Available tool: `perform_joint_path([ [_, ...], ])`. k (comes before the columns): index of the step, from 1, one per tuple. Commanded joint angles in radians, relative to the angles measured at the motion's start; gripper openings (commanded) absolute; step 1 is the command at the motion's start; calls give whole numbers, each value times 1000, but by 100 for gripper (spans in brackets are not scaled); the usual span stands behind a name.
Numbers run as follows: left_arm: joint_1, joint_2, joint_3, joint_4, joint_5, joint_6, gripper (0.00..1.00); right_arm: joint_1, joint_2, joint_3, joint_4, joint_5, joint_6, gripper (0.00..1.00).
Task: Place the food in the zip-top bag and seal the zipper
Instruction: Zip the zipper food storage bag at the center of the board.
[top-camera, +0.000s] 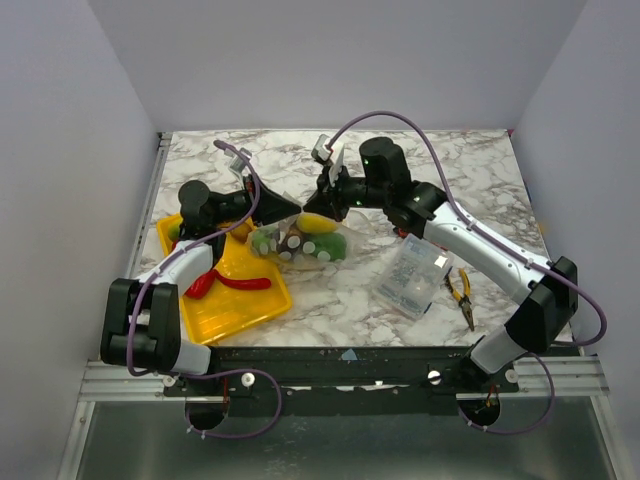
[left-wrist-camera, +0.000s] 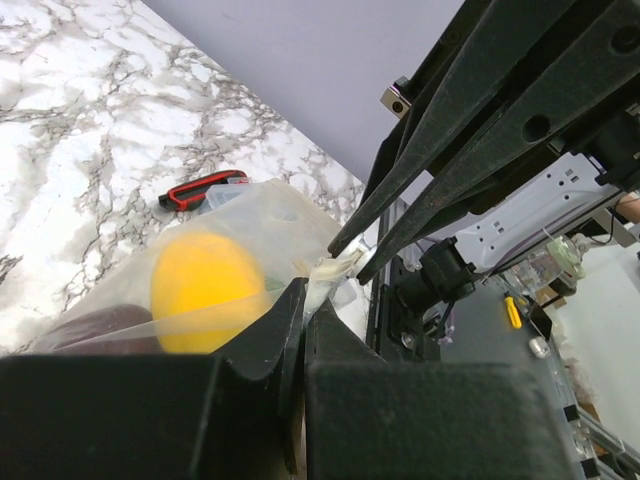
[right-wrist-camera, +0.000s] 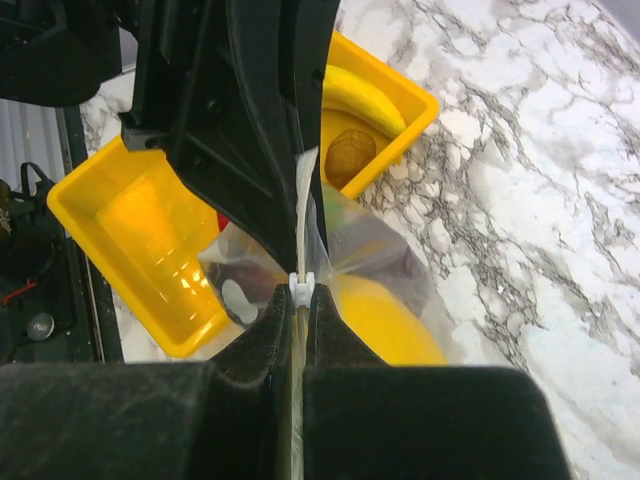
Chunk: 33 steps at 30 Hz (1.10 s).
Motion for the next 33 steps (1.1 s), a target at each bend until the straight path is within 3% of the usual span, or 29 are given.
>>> perform_joint_path([
  [1, 55, -26, -3, 19, -32, 17, 0, -10, -71, -47, -31, 63, 18, 0],
  [21, 171, 2, 21, -136, -69, 75, 0, -11, -322, -341, -27, 171, 167, 0],
  [33, 188, 9, 43, -281, -90, 155, 0, -10, -464, -485, -49, 365, 207, 0],
])
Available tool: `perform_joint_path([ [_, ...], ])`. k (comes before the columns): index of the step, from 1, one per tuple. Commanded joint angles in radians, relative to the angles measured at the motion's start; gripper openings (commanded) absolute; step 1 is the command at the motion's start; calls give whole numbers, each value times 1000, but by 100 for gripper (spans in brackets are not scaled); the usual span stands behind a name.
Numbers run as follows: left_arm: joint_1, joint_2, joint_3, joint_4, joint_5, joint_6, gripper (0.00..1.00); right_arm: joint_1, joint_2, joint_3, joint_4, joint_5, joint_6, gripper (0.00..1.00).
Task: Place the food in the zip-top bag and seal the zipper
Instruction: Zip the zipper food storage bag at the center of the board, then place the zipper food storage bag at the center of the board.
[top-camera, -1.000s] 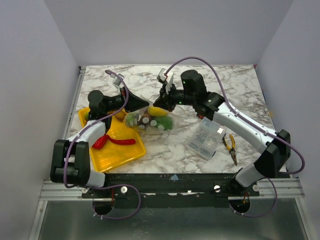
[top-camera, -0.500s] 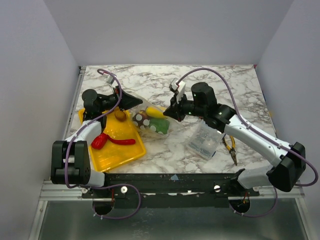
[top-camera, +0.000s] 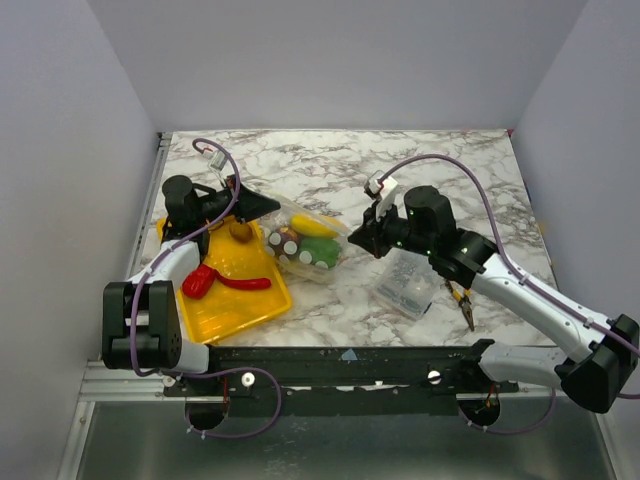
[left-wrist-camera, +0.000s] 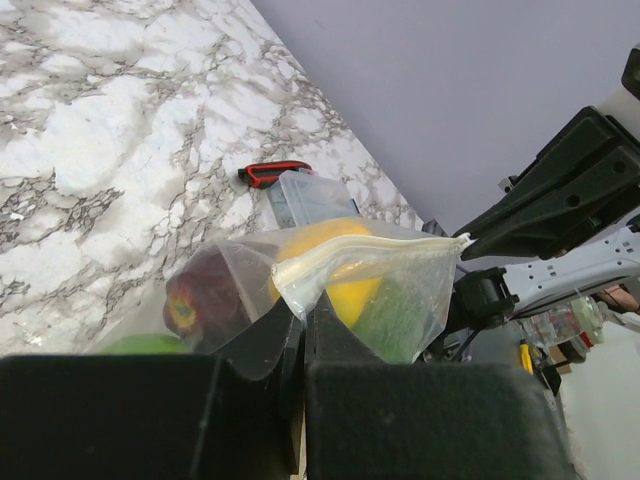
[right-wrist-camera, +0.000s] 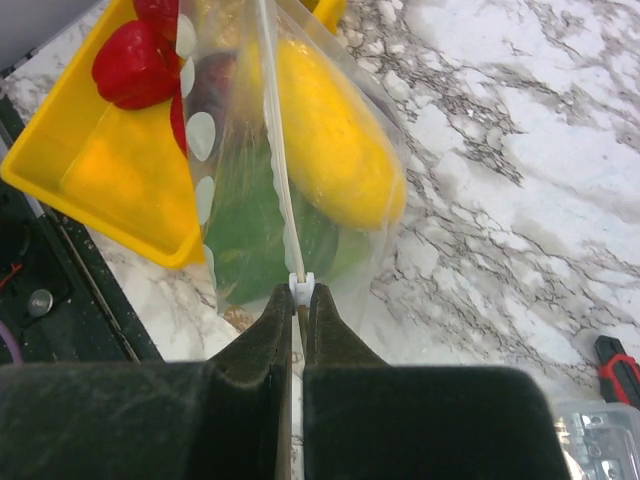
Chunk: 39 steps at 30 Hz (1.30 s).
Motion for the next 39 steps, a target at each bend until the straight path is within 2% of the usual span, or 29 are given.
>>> perform_joint_path([
  [1, 36, 12, 36, -56, -77, 67, 0, -6, -66, -52, -44, 128, 25, 0],
  [12, 52, 8, 38, -80, -81, 86, 0, -6, -121, -87, -49, 216, 30, 0],
  [19, 53, 17, 37, -54, -83, 50, 0, -5, -157, -106, -24, 209, 30, 1],
  [20, 52, 18, 29, -34, -82, 35, 0, -6, -150, -103, -23, 204, 31, 6],
  [24, 42, 27, 8, 8, -109, -14, 0, -6, -116, -84, -22, 203, 47, 41],
  [27, 31, 41, 13, -30, -139, -47, 0, -6, -118, -85, 1, 257, 70, 52],
  [33, 2, 56, 1, -59, -332, -169, 0, -6, -164, -86, 28, 350, 109, 59],
  [39, -7, 181, 85, -95, -480, -320, 0, -6, -181, -64, 6, 309, 124, 59],
])
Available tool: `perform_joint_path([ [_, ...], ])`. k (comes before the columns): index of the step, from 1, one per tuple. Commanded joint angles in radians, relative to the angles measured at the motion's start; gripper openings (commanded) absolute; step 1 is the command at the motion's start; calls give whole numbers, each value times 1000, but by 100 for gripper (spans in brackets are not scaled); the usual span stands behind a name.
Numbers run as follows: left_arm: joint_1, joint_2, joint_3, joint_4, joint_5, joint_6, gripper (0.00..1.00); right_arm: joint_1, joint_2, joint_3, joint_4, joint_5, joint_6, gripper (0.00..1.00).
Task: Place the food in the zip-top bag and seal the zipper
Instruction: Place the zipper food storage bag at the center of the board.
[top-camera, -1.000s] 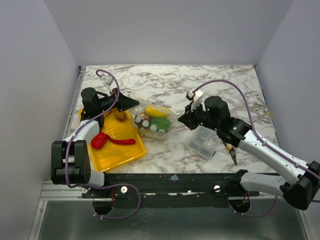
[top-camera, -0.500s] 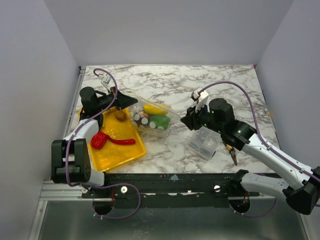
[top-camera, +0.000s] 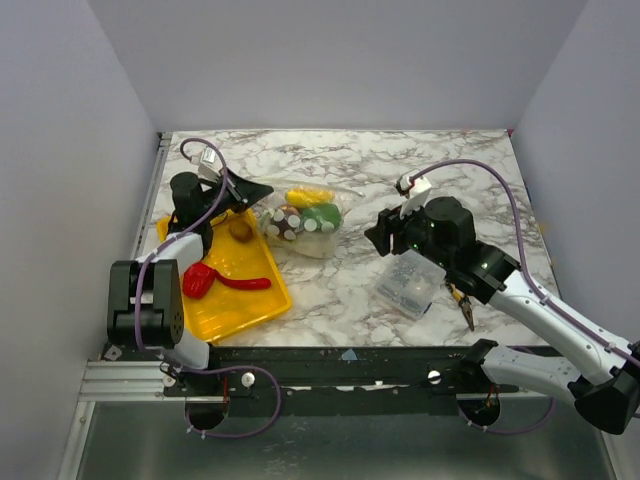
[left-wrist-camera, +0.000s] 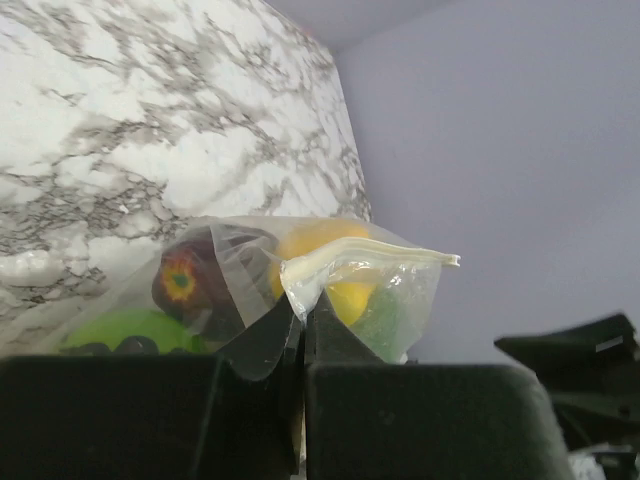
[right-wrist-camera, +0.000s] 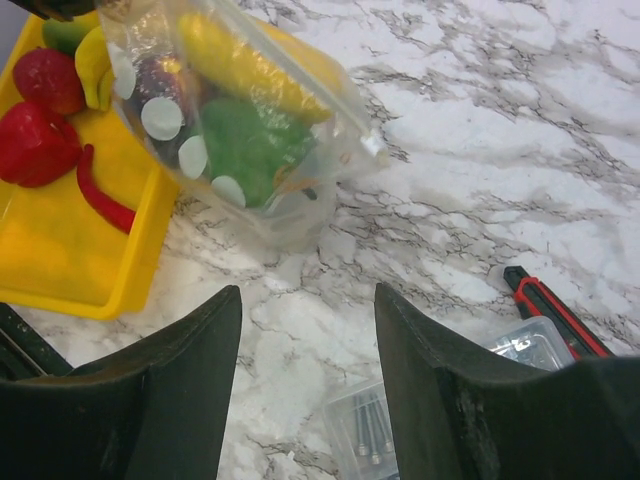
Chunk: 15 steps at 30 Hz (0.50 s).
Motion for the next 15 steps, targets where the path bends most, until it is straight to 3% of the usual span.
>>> perform_joint_path([
  [1, -8, 121, 93, -48, -177, -139, 0, -4, -32, 30, 5, 11, 23, 59],
  [4, -8, 203, 169, -79, -205, -145, 5, -4, -49, 25, -4, 20, 26, 59],
  [8, -10, 255, 248, -141, -223, -105, 28, -3, -59, 39, -36, 24, 33, 59],
  [15, -12, 153, 279, -287, -275, 64, 57, -4, -76, 52, -62, 59, 76, 59],
])
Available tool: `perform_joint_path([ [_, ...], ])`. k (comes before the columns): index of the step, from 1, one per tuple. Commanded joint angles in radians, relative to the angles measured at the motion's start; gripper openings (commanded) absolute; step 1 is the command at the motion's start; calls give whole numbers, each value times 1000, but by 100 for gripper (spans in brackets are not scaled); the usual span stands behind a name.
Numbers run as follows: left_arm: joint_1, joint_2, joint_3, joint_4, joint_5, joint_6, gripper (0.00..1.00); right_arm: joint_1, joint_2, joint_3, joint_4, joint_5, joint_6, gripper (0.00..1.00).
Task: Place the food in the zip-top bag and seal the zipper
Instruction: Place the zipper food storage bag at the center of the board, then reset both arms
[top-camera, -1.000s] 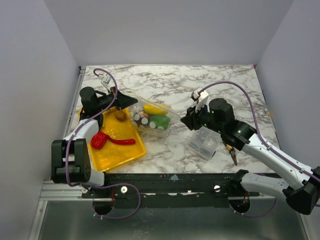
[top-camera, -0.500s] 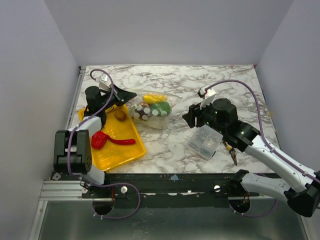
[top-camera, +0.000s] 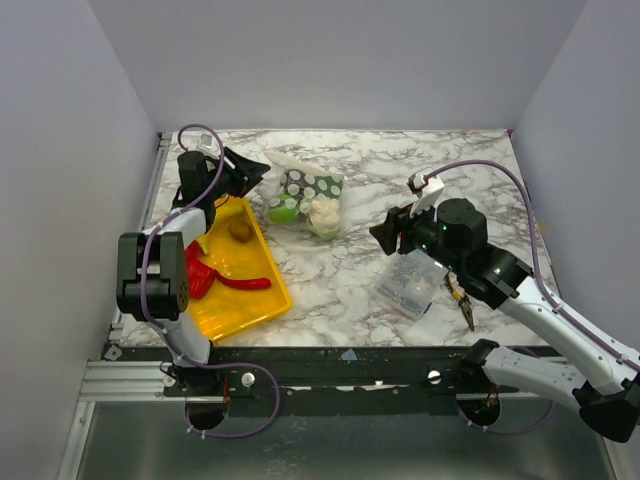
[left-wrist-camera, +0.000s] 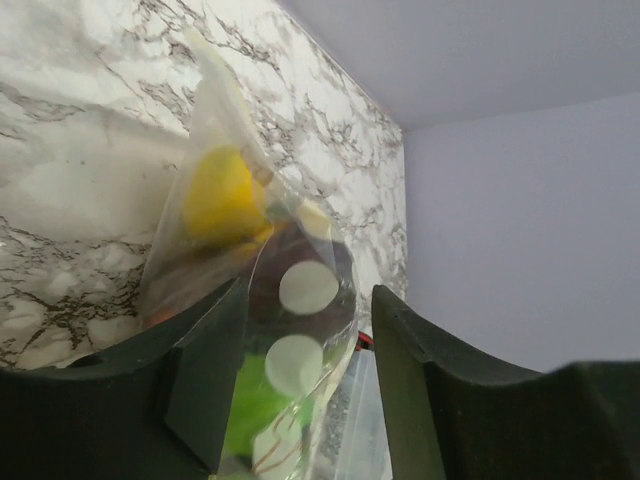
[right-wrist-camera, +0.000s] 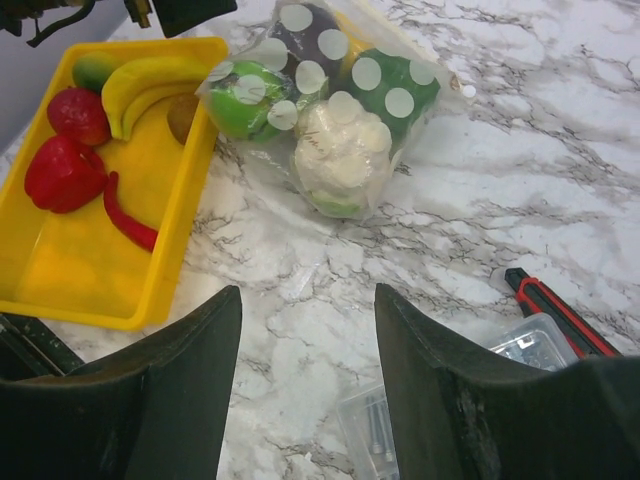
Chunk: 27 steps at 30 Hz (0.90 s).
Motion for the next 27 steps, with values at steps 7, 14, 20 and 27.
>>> perform_joint_path([
  [7, -20, -350, 23, -353, -115, 348, 66, -4, 3, 152, -137, 164, 124, 63],
  [14, -136, -680, 79, -562, -153, 570, 67, -4, -11, 334, -256, 249, 109, 90],
  [20, -188, -939, 123, -607, -123, 613, 78, -4, -64, 466, -295, 277, 111, 100],
  [27, -190, -1191, 91, -535, -174, 663, 99, -4, -131, 502, -269, 273, 90, 100],
])
